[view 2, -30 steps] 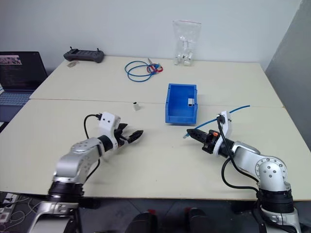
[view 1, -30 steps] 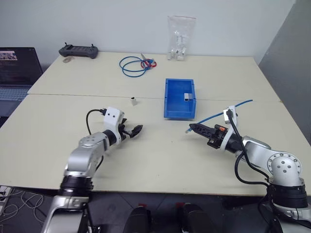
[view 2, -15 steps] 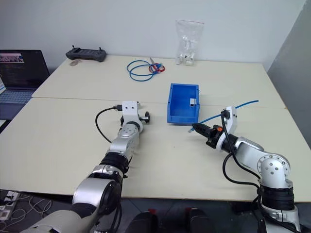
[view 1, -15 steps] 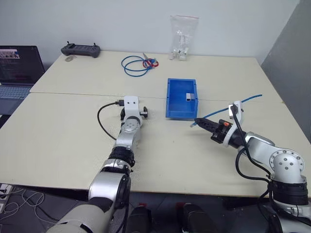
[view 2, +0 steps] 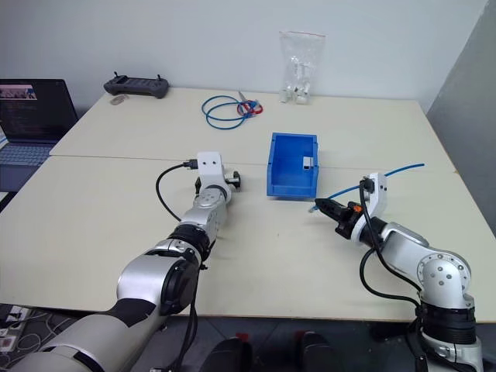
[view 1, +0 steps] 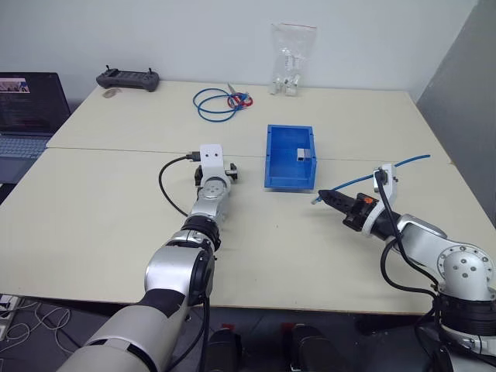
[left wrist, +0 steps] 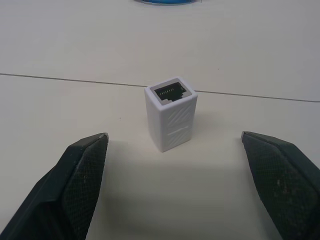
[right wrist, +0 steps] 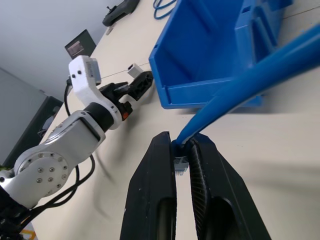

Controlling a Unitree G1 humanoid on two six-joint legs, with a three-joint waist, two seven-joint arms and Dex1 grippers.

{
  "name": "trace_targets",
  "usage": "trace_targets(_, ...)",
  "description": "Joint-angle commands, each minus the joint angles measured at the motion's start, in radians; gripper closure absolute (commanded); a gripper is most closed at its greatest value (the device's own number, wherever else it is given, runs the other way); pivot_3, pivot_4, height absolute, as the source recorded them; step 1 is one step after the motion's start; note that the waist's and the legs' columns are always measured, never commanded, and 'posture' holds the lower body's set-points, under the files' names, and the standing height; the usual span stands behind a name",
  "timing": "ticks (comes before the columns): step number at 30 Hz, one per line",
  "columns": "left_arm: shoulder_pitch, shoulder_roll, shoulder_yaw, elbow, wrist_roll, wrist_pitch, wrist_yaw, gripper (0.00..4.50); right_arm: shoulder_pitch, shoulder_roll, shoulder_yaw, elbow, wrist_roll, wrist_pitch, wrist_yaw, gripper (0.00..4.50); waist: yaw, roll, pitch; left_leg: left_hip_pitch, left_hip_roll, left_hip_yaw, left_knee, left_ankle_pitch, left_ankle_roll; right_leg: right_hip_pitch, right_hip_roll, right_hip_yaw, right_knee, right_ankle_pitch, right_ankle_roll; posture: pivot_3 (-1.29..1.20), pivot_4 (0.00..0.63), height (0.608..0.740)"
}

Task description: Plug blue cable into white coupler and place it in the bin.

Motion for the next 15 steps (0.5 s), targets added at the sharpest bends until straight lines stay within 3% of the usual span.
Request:
trace_targets(1, -0.048, 0.01, 0.006, 0.006, 0.017, -0.023, 0.014, 0.04, 0.013, -0.013, -0.039, -0.05, 0.032, -0.003, -0.011, 4.39, 0.0, 0.0, 0.0, 0.0, 0.0, 0.0, 0.0, 0.0, 0.0, 0.0, 0.0, 0.0, 0.0, 0.0, 0.0, 0.0, 0.15, 0.74)
trace_targets(3, -0.054, 0.012, 0.01, 0.012, 0.016, -0.021, 0.015, 0.04, 0.017, -0.011, -0.042, -0.055, 0.035, -0.002, -0.015, 4.39, -0.001, 0.0, 0.0, 0.0, 0.0, 0.001, 0.0, 0.0, 0.0, 0.0, 0.0, 0.0, 0.0, 0.0, 0.0, 0.0, 0.15, 0.74)
trace_targets(15, -0.082, 0.024, 0.012, 0.03, 0.032, -0.022, 0.007, 2.26, 0.041, -0.015, -0.064, -0.058, 0.048, -0.011, -0.044, 4.39, -0.001, 0.0, 0.0, 0.0, 0.0, 0.001, 0.0, 0.0, 0.0, 0.0, 0.0, 0.0, 0.0, 0.0, 0.0, 0.0, 0.15, 0.74)
